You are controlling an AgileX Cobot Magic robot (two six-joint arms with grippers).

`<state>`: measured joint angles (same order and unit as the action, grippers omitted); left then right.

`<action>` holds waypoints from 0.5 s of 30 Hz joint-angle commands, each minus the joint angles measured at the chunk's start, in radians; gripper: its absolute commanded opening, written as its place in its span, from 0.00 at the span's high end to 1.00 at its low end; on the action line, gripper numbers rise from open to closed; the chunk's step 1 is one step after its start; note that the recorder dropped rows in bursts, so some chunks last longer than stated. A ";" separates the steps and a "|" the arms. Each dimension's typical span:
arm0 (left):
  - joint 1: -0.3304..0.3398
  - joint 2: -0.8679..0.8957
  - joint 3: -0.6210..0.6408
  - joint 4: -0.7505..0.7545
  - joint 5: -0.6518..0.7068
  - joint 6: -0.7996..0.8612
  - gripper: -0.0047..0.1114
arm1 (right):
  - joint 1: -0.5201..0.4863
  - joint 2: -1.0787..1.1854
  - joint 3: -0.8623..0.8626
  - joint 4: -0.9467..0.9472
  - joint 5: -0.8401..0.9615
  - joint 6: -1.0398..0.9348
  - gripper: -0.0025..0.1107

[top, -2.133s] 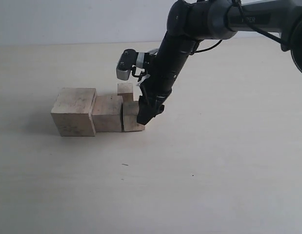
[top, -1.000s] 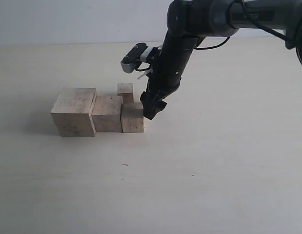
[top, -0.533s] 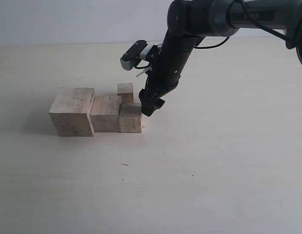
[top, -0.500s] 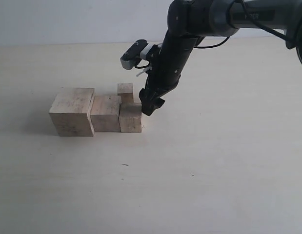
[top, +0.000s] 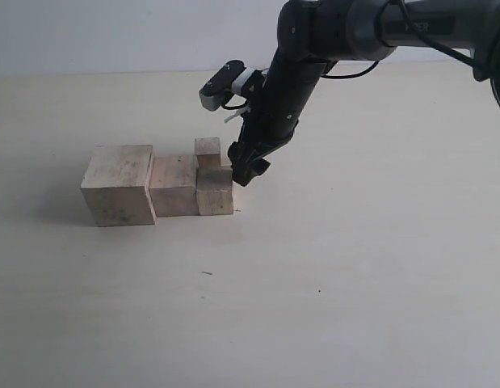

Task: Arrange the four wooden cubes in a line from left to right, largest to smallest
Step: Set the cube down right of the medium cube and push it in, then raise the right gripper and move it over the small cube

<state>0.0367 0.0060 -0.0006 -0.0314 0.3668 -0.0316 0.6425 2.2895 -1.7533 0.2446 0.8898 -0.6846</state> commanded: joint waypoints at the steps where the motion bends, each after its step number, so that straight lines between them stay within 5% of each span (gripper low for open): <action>1: -0.007 -0.006 0.001 -0.006 -0.012 0.002 0.96 | -0.002 -0.004 0.001 -0.017 0.028 0.014 0.31; 9: -0.007 -0.006 0.001 -0.006 -0.012 0.002 0.96 | -0.002 -0.065 0.001 -0.164 0.060 0.172 0.31; 15: -0.007 -0.006 0.001 -0.006 -0.012 0.002 0.96 | -0.002 -0.112 0.001 -0.150 -0.075 0.620 0.31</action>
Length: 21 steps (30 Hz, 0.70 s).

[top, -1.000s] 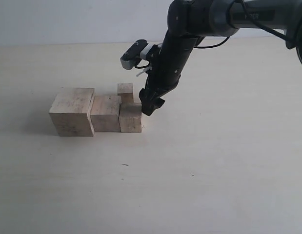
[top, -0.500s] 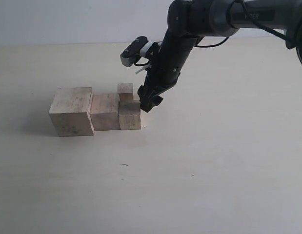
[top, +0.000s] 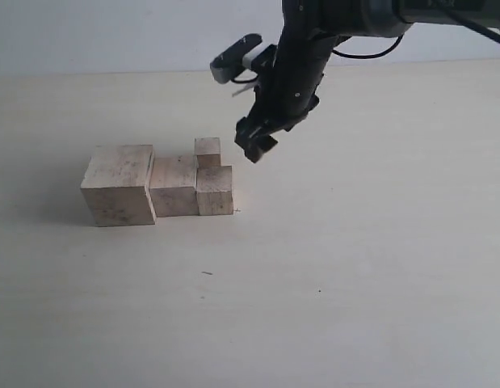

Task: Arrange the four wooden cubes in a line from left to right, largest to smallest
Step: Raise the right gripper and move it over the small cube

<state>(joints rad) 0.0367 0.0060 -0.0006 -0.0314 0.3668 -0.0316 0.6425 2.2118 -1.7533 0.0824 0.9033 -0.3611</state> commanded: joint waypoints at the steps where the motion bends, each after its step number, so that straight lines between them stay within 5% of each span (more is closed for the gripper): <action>1: -0.007 -0.006 0.001 -0.006 -0.012 0.002 0.96 | -0.002 -0.037 -0.002 0.031 -0.104 0.337 0.31; 11: -0.007 -0.006 0.001 -0.006 -0.012 0.002 0.96 | 0.000 0.000 -0.125 0.196 -0.119 0.308 0.31; 21: -0.007 -0.006 0.001 -0.006 -0.012 0.002 0.96 | 0.056 0.118 -0.222 0.168 -0.131 0.361 0.31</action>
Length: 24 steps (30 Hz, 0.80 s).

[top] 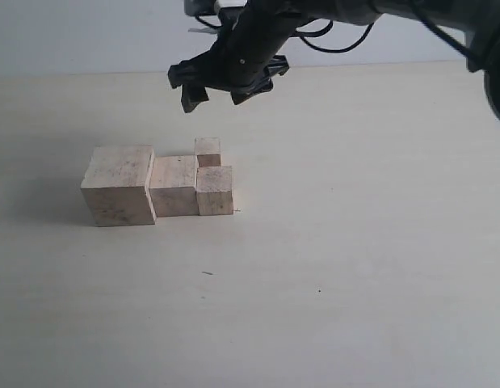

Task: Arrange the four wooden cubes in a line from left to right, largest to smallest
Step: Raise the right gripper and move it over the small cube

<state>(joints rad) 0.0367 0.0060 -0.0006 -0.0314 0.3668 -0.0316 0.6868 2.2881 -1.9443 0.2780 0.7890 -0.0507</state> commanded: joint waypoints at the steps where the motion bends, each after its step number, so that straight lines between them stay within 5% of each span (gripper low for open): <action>1: -0.007 -0.006 0.001 -0.006 -0.012 0.002 0.96 | 0.011 0.052 -0.041 -0.030 -0.017 0.074 0.31; 24: -0.007 -0.006 0.001 -0.006 -0.012 0.002 0.96 | 0.011 0.150 -0.060 -0.023 -0.028 0.103 0.36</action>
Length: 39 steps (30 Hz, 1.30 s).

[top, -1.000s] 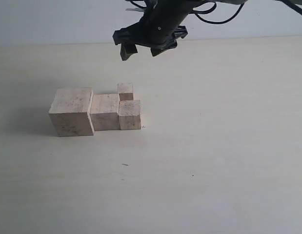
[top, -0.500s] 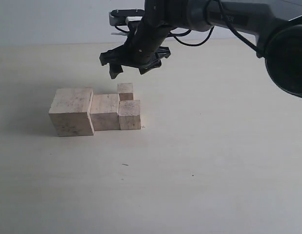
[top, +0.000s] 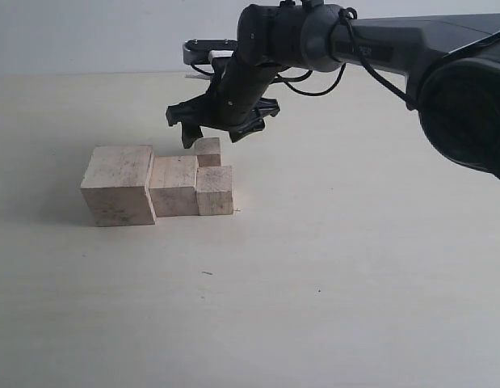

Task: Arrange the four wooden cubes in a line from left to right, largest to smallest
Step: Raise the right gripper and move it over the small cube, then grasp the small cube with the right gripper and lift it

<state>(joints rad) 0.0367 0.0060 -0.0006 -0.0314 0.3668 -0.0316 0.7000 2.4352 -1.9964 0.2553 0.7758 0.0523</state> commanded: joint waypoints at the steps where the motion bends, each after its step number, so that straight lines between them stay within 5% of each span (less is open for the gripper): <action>1: -0.007 -0.006 0.001 -0.006 -0.012 0.002 0.96 | -0.002 0.004 -0.008 0.000 -0.015 0.000 0.40; 12: -0.007 -0.006 0.001 -0.006 -0.012 0.002 0.96 | -0.002 0.007 -0.050 -0.007 0.039 0.000 0.85; 16: -0.007 -0.006 0.001 -0.006 -0.012 0.002 0.96 | -0.002 0.007 -0.085 -0.012 0.060 0.000 0.92; 22: -0.007 -0.006 0.001 -0.006 -0.012 0.002 0.96 | -0.002 0.007 -0.126 -0.023 0.088 0.000 0.73; 29: -0.007 -0.006 0.001 -0.006 -0.012 0.002 0.96 | -0.002 0.009 -0.135 0.034 0.124 0.000 0.28; 39: -0.007 -0.006 0.001 -0.006 -0.012 0.002 0.96 | -0.002 0.051 -0.135 0.052 0.121 -0.006 0.29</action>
<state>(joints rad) 0.0367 0.0060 -0.0006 -0.0314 0.3668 -0.0316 0.7000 2.4739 -2.1255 0.3044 0.8985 0.0523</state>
